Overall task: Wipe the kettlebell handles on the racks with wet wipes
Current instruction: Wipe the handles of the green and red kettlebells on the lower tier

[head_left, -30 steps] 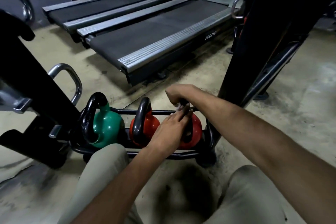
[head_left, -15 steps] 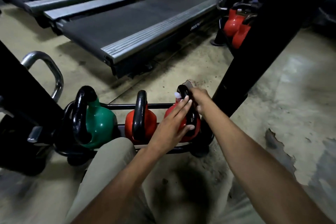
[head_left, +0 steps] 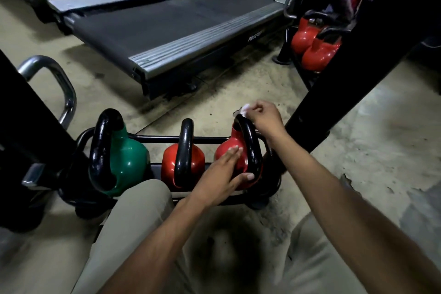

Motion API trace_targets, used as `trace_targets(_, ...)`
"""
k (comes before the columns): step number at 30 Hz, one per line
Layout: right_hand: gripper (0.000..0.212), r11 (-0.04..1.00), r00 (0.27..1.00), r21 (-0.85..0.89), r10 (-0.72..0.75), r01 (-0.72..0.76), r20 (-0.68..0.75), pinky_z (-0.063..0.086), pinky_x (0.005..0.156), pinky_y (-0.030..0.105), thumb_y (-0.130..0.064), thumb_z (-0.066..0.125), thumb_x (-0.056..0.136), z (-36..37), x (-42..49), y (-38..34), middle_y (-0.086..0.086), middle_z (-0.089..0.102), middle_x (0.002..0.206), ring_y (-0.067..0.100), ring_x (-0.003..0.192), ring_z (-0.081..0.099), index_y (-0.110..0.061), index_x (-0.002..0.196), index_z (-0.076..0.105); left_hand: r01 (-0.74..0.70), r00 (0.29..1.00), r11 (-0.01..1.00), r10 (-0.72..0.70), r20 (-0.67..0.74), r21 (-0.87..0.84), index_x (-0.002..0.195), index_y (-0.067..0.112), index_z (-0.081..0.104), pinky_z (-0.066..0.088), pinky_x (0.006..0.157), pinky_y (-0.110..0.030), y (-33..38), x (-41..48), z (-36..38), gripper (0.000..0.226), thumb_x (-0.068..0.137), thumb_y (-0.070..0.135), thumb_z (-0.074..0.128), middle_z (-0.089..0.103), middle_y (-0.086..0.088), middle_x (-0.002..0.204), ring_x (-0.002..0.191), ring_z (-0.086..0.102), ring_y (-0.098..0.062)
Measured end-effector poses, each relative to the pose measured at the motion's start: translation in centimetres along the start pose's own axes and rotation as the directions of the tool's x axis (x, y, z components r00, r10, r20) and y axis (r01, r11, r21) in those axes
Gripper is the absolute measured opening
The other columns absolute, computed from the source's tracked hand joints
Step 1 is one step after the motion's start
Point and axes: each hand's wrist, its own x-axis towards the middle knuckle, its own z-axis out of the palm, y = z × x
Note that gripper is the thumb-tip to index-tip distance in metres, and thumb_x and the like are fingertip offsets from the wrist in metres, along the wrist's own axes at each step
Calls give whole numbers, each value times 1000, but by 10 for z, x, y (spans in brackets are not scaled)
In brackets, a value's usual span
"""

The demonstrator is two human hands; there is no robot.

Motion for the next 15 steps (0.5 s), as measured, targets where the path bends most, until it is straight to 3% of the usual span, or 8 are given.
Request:
trace_targets(2,4,875,962,-415,-174,249,209,56,77,36,-15,70,86,4,12,-22,8,73,90,25,87,69,-12,82,72,6,1000,1000,-6,-2,1,164,27,21,24,127,-41,-2,1,0,84,97,68,50,17,5,172,158,16,-14)
trace_targets(4,7,486,840,-699,-158,524,520,53,74,36,-16,69,89,15,16,-44,11,70,102,30,97,67,-10,89,72,3,1000,1000,-4,-10,-9,164,23,24,23,127,-39,-2,1,0,84,97,65,53,19,4,172,158,17,-13)
trace_targets(6,8,59,725,-723,-58,688,686,48,69,36,-12,67,90,27,7,-61,12,65,110,33,103,62,-8,96,69,7,1000,1000,-7,-2,-3,164,19,24,21,128,-37,-1,2,0,85,98,62,55,18,2,172,158,16,-14)
trace_targets(7,10,-76,681,-681,-37,728,731,47,67,37,-9,66,90,30,0,-64,12,64,110,32,106,59,-7,100,68,7,1000,1000,-7,4,-5,164,18,23,22,128,-37,-1,2,-1,86,98,62,55,17,2,172,158,17,-15)
trace_targets(9,14,-195,636,-633,-53,749,770,47,65,39,-4,64,89,27,-12,-62,9,66,108,28,112,55,-6,103,67,10,1000,1000,-10,11,-16,164,18,23,23,127,-38,-1,3,-2,86,97,63,55,17,3,172,158,19,-16)
trace_targets(11,10,-142,643,-663,-165,735,748,46,61,38,-7,64,90,16,-21,-54,7,64,106,26,113,53,-7,100,68,10,1000,1000,-10,4,-22,164,19,23,23,127,-37,-2,2,-1,86,97,63,56,17,3,172,157,20,-16)
trace_targets(12,8,-50,668,-702,-266,711,695,47,61,37,-10,65,90,9,-23,-48,6,62,104,25,111,54,-9,97,68,10,1000,1000,-10,4,-19,164,19,23,23,127,-36,-1,1,-1,86,97,63,55,17,3,172,157,19,-16)
trace_targets(15,5,435,800,-709,-514,554,310,49,66,34,-18,64,90,-9,-33,-21,3,59,96,22,94,58,-15,92,67,23,1000,1000,-23,10,-10,164,22,24,23,127,-37,0,2,0,85,97,64,54,18,4,172,157,20,-16)
